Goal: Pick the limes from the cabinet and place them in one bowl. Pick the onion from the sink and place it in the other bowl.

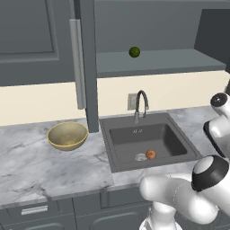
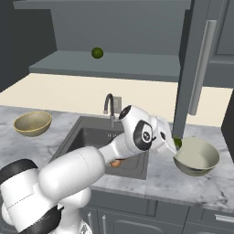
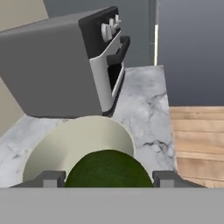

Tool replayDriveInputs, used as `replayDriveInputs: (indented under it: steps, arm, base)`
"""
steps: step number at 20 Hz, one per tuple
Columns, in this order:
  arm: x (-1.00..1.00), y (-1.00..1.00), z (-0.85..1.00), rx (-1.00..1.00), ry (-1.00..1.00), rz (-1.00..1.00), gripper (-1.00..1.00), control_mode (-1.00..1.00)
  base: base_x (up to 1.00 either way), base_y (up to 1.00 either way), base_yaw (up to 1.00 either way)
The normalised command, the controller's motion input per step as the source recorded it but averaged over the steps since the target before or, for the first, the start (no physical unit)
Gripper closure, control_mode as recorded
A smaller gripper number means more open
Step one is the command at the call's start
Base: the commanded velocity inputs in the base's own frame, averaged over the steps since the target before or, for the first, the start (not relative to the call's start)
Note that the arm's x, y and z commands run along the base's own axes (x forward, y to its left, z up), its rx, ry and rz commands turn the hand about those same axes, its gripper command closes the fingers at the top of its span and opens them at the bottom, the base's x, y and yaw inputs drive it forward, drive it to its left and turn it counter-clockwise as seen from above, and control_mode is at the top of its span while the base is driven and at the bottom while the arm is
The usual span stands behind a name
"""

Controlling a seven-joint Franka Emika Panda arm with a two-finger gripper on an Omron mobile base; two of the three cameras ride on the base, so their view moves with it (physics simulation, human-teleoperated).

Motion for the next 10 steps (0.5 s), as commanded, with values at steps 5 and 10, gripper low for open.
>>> replayDriveInputs:
  steps: [5, 10]
  arm:
    - [0.06, -0.20, -0.17, 0.06, 0.01, 0.07, 1.00, -1.00]
    - [0.08, -0.14, -0.16, 0.03, 0.00, 0.09, 1.00, -1.00]
  base:
    - [0.00, 0.00, 0.00]
    - [0.00, 0.00, 0.00]
